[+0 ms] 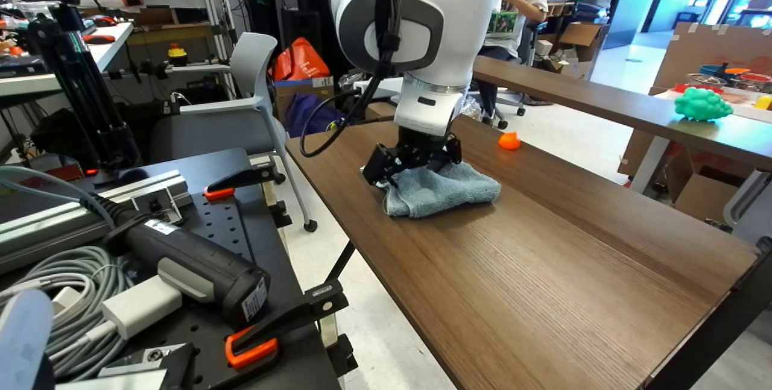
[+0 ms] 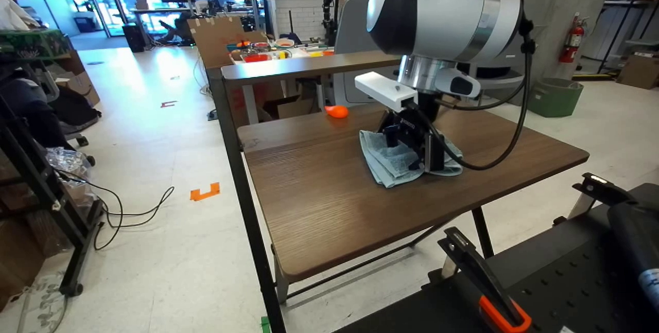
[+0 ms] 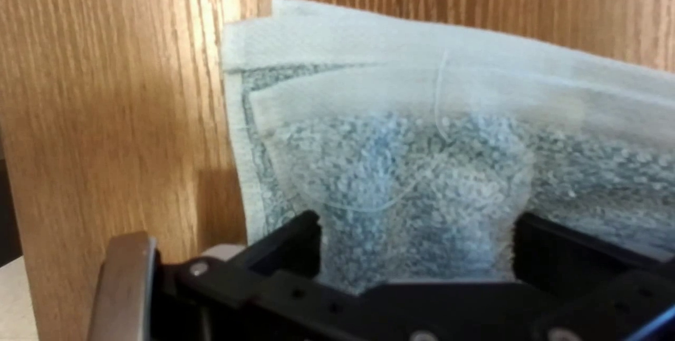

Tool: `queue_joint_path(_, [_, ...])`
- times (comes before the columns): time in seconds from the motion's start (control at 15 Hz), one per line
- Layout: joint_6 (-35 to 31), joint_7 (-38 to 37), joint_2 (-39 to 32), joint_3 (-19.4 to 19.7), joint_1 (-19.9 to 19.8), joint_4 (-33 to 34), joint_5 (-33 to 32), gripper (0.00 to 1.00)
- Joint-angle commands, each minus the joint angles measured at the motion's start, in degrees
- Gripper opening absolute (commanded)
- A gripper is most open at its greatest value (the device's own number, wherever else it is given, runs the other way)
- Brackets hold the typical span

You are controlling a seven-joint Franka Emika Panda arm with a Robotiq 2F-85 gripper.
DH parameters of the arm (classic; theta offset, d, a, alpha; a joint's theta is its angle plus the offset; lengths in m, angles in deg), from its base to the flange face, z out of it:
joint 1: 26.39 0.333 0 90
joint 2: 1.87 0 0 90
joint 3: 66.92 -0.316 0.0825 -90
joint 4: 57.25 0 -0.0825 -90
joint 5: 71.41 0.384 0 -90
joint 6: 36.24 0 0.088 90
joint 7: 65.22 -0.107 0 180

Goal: Wipe the table with the cloth

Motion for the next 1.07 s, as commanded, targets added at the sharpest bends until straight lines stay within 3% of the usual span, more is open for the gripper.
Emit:
queue_joint_path(0.0, [2.2, -0.6, -0.5, 0.9, -0.7, 1.7, 0.4, 1.0])
queue_joint_path(0.4, [12.7, -2.9, -3.7, 1.7, 1.9, 6.8, -2.8, 1.0])
queue_joint_path(1.0, [11.0, -8.0, -3.0, 1.4, 17.3, 2.3, -17.6, 1.0])
